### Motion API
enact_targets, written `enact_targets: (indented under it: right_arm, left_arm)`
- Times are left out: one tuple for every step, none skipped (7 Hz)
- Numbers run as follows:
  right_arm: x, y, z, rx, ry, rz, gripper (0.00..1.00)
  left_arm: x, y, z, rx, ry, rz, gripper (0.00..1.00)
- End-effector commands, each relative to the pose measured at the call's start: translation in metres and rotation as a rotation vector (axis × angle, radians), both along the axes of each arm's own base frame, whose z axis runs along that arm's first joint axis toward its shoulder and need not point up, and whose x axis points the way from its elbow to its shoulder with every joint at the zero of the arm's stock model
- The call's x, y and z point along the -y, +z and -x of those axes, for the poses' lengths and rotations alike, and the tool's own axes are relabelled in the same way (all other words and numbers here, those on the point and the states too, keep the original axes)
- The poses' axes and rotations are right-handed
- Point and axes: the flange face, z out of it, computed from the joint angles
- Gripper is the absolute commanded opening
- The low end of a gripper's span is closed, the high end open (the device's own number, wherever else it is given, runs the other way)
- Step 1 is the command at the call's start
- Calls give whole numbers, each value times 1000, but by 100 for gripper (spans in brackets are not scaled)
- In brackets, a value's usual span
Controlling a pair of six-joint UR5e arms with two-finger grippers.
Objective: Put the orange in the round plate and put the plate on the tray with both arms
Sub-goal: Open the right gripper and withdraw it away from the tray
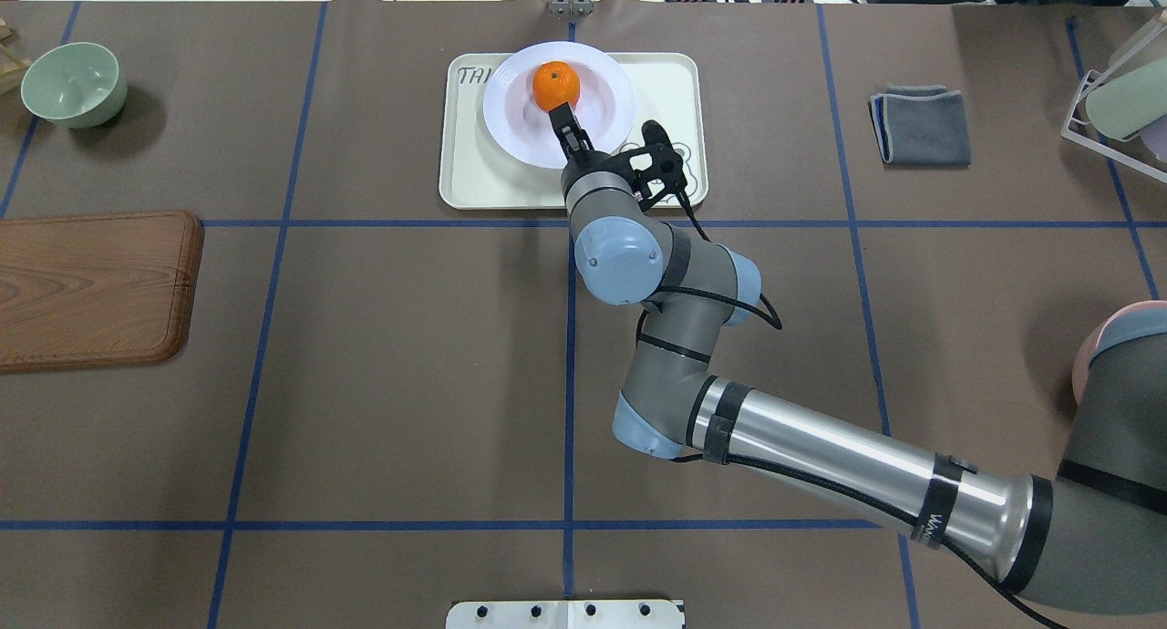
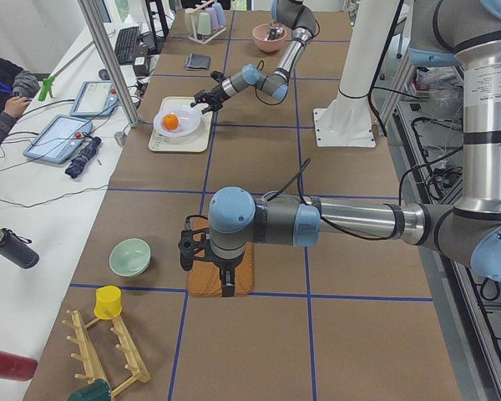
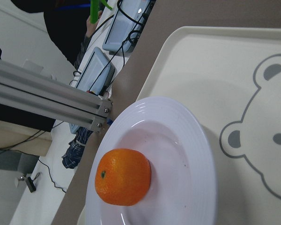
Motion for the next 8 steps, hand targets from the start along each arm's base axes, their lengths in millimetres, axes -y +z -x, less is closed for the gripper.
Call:
enact_targets:
  right_arm:
    - [12,15,-64,-292,-289,-31,100]
    - [25,0,-103,-420,-428,-35,100]
    - [44,9,-161,-498,-564,-42,100]
    - [69,37,-228,-585,-686,-100,100]
    - [88,86,-307,-643,-822,-153,100]
    - [104,137,-400,-702,-931,-237,100]
    - [105,190,-484,-745,-1018,-299,100]
    - [99,222,-555,-785,-1084,-324,100]
  left_arm:
    - [-1,2,-1,1,2,4,99]
    - [-1,2,-1,2,6,-1,98]
    - [1,-1,-6,4,18,-5,99]
    - [2,-4,-7,5,23,-15,99]
    - [1,-4,-8,5,25,-15,98]
    - [3,-5,-9,5,28,-18,98]
    - [4,-5,-10,5,32,-21,99]
    - [4,-8,-16,7,45,-26,98]
